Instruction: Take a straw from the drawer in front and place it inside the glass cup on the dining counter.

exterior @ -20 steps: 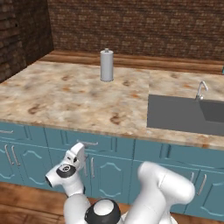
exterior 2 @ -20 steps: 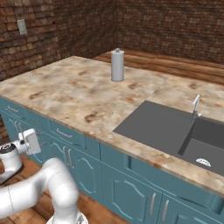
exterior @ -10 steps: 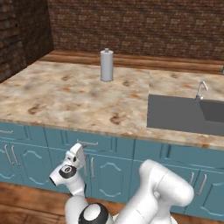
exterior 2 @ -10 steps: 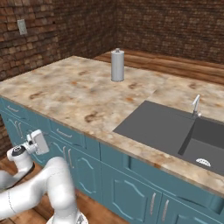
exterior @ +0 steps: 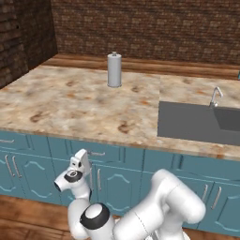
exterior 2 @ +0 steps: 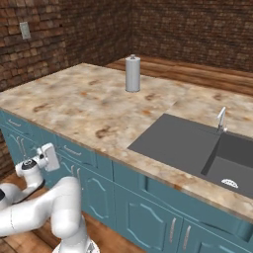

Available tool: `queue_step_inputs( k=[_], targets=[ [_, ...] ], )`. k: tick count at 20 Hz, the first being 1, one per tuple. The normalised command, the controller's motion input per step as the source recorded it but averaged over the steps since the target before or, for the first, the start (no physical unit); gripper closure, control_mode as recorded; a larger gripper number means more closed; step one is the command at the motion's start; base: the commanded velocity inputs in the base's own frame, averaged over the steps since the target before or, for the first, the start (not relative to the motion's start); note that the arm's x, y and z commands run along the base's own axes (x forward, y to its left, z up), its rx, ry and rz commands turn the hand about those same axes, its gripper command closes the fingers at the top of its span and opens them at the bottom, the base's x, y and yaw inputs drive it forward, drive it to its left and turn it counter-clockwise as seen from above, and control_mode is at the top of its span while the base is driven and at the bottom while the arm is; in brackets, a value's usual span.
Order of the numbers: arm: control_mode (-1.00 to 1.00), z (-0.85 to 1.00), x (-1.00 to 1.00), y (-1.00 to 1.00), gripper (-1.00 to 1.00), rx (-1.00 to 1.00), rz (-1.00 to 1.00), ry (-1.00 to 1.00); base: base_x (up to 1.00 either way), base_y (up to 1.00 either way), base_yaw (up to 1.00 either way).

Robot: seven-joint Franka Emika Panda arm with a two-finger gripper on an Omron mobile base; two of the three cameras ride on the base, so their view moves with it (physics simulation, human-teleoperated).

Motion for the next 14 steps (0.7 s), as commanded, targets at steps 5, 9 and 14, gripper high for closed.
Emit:
queue_step_inputs(
  k=[5, 9, 14],
  targets=[
    [-1.00, -0.50, 0.56, 0.12, -1.00, -0.06, 0.01, 0.00, 0.00, 0.00, 0.00],
    [-1.00, -0.62, 0.40, 0.21, -1.00, -0.12, 0.02, 0.00, 0.00, 0.00, 0.00],
    [-1.00, -0.66, 0.33, 0.19, -1.00, -0.14, 0.01, -0.01, 0.00, 0.00, 0.00]
  ],
)
